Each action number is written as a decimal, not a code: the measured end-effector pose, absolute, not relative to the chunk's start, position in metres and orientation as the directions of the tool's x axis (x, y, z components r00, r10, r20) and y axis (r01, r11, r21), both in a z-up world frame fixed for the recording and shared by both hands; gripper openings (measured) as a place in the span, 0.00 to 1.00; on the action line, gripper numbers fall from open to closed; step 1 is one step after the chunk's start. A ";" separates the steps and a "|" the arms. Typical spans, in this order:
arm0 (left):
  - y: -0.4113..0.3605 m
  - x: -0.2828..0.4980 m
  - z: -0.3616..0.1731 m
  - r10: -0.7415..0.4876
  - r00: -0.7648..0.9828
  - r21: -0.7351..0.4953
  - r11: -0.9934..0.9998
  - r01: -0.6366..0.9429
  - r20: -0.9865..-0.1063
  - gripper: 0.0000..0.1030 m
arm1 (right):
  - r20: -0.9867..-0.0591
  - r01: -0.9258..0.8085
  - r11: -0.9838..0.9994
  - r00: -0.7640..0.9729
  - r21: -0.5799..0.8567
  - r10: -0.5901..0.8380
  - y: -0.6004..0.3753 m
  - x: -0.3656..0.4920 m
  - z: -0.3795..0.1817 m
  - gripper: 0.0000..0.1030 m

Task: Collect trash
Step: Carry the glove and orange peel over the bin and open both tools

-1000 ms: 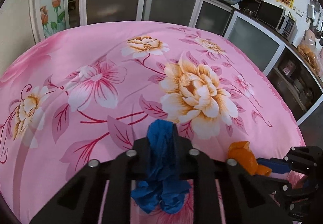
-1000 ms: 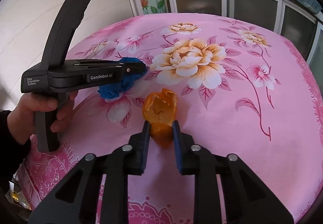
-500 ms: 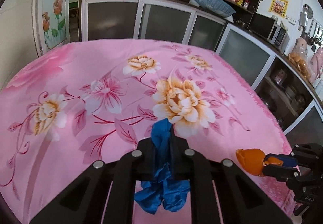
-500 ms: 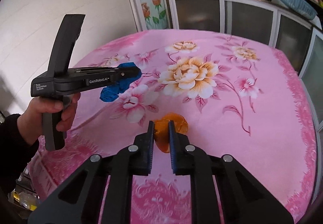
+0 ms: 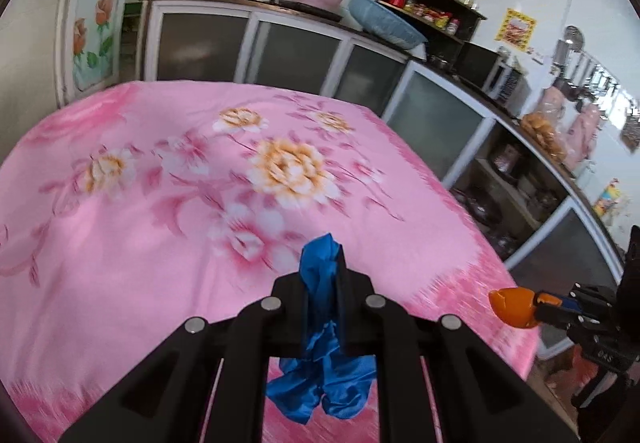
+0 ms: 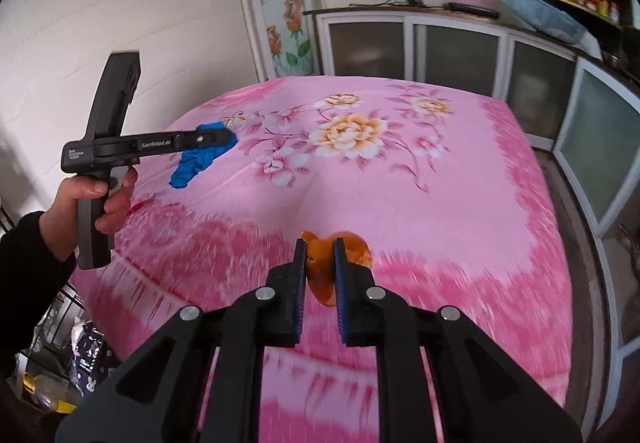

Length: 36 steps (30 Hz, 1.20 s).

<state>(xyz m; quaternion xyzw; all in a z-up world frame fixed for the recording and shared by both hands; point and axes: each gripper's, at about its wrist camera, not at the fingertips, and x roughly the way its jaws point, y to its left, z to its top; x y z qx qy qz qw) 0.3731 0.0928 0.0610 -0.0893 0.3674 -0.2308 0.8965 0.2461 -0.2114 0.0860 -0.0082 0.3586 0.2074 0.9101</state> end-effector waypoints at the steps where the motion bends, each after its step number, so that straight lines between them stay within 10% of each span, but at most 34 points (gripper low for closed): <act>1: 0.088 0.362 0.062 -0.488 0.621 -0.327 0.873 0.362 -0.613 0.09 | -0.649 -0.367 0.920 0.667 0.140 0.365 -0.223 0.228 0.089 0.11; 18: -0.140 0.200 0.059 -0.784 0.253 -0.352 0.508 0.786 -0.566 0.09 | -0.636 0.067 0.982 0.770 0.174 0.060 -0.379 -0.021 0.088 0.12; 36: -0.334 0.070 -0.013 -0.734 -0.110 -0.375 0.207 0.904 -0.670 0.09 | -0.719 0.374 0.904 0.685 0.206 -0.119 -0.463 -0.158 0.012 0.12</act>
